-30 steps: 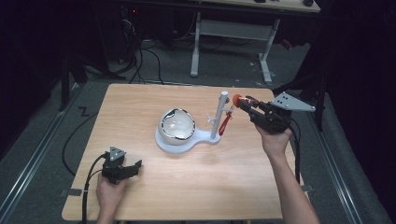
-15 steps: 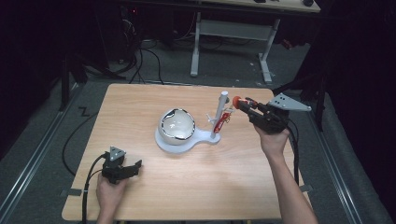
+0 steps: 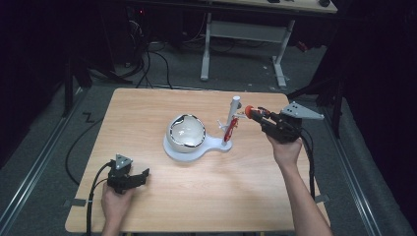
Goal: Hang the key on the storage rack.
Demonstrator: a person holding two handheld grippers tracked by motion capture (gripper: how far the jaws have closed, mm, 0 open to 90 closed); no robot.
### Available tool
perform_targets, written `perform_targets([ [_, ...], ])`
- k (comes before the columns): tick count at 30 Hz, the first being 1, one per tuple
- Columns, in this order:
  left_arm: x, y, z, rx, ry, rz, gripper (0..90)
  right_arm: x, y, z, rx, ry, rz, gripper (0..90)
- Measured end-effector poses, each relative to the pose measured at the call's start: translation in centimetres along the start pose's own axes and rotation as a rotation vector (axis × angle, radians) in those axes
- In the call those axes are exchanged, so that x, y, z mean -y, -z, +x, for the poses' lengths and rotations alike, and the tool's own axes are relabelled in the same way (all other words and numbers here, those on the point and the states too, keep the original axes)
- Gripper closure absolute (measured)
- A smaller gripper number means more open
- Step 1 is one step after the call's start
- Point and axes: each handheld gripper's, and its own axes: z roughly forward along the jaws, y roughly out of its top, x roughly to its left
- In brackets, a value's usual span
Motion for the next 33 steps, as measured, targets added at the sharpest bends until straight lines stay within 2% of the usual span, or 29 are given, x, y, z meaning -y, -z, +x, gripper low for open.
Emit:
perform_targets([
  [5, 0.0, 0.0, 0.0, 0.001, 0.001, -0.001, 23.8, 0.2, -0.2, -0.2, 0.006, -0.007, 0.015, 67.6],
  [10, 0.0, 0.0, 0.0, 0.002, 0.003, -0.002, 23.9, 0.4, -0.5, 0.0, 0.016, 0.006, 0.035, 67.6],
  [15, 0.0, 0.0, 0.0, 0.003, 0.003, -0.003, 23.8, 0.7, -0.8, -0.1, 0.012, -0.008, 0.045, 67.6],
  [23, 0.0, 0.0, 0.0, 0.001, 0.001, -0.001, 23.8, 2.5, -0.9, -0.5, 0.01, -0.046, 0.078, 67.5],
  [33, 0.0, 0.0, 0.0, -0.001, 0.0, -0.001, 23.8, 3.8, -1.7, 0.3, -0.014, -0.042, 0.104, 67.3],
])
